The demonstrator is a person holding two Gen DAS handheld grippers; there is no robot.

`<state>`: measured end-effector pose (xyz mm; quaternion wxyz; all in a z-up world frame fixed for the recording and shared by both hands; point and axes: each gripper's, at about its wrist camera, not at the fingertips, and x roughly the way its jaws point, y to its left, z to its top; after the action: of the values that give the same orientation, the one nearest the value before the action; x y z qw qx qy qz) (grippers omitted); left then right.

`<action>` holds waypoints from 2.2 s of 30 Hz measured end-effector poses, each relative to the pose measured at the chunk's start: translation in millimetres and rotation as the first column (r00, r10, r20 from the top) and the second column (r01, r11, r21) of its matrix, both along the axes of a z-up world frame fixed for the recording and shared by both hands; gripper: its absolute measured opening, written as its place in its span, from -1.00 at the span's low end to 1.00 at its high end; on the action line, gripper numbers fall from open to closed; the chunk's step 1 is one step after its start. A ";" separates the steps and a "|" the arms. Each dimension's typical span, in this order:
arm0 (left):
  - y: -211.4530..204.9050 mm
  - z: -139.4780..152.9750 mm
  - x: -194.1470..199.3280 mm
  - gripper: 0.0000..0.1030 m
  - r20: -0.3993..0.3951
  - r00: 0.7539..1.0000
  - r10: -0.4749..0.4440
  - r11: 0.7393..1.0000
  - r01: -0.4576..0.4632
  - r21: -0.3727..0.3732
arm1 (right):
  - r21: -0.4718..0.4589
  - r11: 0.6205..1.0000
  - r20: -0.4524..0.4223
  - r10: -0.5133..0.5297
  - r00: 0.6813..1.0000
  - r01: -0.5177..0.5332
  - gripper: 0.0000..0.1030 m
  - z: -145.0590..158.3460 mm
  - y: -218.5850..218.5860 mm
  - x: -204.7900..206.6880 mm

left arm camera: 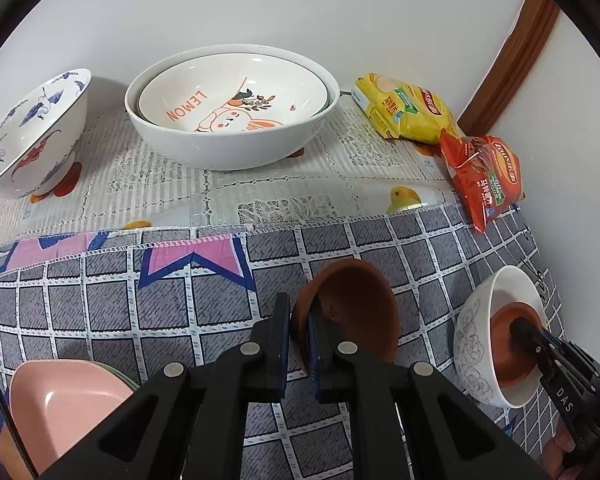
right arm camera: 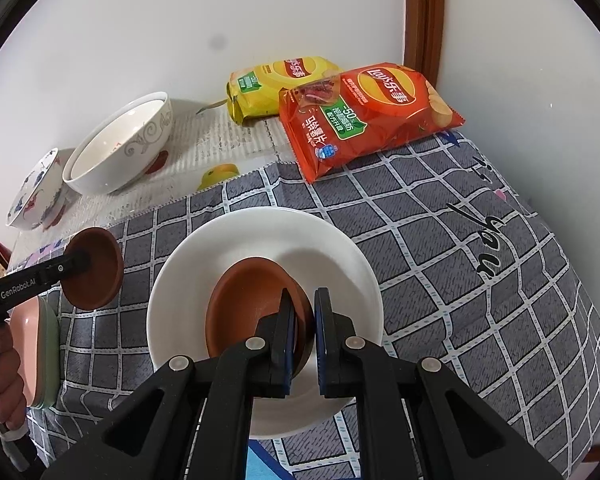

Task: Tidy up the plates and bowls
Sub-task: 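Lower the brown bowl into the white bowl and open the right gripper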

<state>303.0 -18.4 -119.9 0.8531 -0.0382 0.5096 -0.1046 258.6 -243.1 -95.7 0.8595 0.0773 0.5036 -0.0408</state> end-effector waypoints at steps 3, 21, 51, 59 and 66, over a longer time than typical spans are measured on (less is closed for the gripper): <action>2.4 -0.4 0.6 -0.84 -0.001 1.000 0.005 1.000 -0.005 0.002 | 0.002 1.000 -0.007 0.007 1.000 -0.007 -0.82 -1.4 1.3 2.0; 4.5 2.9 0.7 -0.84 0.001 1.000 0.014 1.000 -0.014 0.001 | -0.055 0.998 -0.043 0.031 0.999 -0.033 -0.82 -7.6 9.4 10.7; 4.2 5.3 -0.3 -0.83 -0.002 1.000 0.014 1.000 -0.014 -0.001 | -0.205 0.971 -0.151 0.095 0.984 -0.125 -0.70 -20.9 24.0 23.7; 4.5 6.0 -0.7 -0.83 -0.004 1.000 0.015 1.000 -0.015 -0.002 | -0.225 0.963 -0.166 0.112 0.980 -0.148 -0.67 -22.0 25.3 24.7; 3.4 6.4 -0.8 -0.83 -0.003 1.000 0.017 1.000 -0.017 -0.002 | -0.265 0.948 -0.175 0.129 0.976 -0.173 -0.59 -25.8 30.3 24.8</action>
<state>302.1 -15.0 -113.5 0.8532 -0.0437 0.5105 -0.0977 283.4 -212.8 -121.5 0.8204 -0.0871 0.5628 -0.0510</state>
